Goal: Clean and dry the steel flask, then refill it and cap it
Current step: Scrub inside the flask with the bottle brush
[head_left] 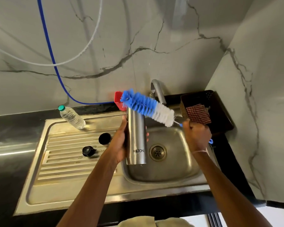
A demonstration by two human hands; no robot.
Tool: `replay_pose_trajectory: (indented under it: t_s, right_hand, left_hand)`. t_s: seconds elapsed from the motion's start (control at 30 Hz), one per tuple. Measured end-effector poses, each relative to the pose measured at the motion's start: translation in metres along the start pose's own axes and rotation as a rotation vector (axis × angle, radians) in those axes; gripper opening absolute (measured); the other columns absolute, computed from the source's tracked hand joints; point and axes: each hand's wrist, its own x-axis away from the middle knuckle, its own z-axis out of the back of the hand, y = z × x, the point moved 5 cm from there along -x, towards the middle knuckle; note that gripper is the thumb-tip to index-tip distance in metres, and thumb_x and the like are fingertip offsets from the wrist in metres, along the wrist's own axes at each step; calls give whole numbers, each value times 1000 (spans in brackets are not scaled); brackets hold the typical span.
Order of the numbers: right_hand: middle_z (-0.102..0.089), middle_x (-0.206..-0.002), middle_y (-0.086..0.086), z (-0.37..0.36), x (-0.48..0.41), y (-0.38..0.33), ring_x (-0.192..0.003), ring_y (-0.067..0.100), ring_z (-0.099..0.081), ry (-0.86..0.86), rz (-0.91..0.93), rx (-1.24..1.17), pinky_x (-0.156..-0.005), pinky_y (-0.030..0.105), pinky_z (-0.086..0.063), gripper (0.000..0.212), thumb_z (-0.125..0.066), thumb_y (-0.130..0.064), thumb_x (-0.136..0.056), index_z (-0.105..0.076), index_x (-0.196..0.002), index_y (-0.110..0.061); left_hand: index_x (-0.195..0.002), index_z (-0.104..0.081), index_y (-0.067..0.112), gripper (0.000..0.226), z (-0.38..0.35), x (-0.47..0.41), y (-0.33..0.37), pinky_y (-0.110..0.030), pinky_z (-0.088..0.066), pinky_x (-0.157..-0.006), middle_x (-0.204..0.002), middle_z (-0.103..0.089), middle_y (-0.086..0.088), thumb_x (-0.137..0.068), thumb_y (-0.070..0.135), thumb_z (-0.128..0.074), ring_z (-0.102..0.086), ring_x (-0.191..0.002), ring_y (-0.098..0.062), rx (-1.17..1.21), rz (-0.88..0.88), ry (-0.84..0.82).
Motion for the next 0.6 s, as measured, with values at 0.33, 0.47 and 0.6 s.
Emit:
replay_pose_trajectory:
  t_s: [0.33, 0.47, 0.6]
  right_hand:
    - [-40, -36, 1, 36, 61, 17, -33, 12, -27, 0, 391, 4, -48, 16, -20, 46, -52, -19, -88, -53, -43, -12]
    - [-54, -42, 15, 8, -1, 13, -35, 29, -50, 86, 80, 109, -52, 20, -26, 50, -54, -30, -90, -63, -48, -4]
    - [-51, -40, 11, 14, 3, 5, -34, 23, -41, 58, 98, 44, -50, 21, -26, 53, -52, -32, -91, -60, -47, -5]
  left_hand:
    - [-107, -68, 5, 70, 5, -8, 4, -35, -64, -66, -89, -77, -12, -102, 67, -36, -76, -75, -23, -22, 59, -14]
    - [-131, -63, 2, 73, -14, -4, 2, -45, -62, -83, -109, -72, -20, -93, 65, -59, -72, -90, -32, -64, -5, -26]
    - [-128, -69, 7, 69, -22, 6, 12, -52, -53, -99, -119, -70, -22, -91, 65, -64, -70, -94, -32, -135, -55, 15]
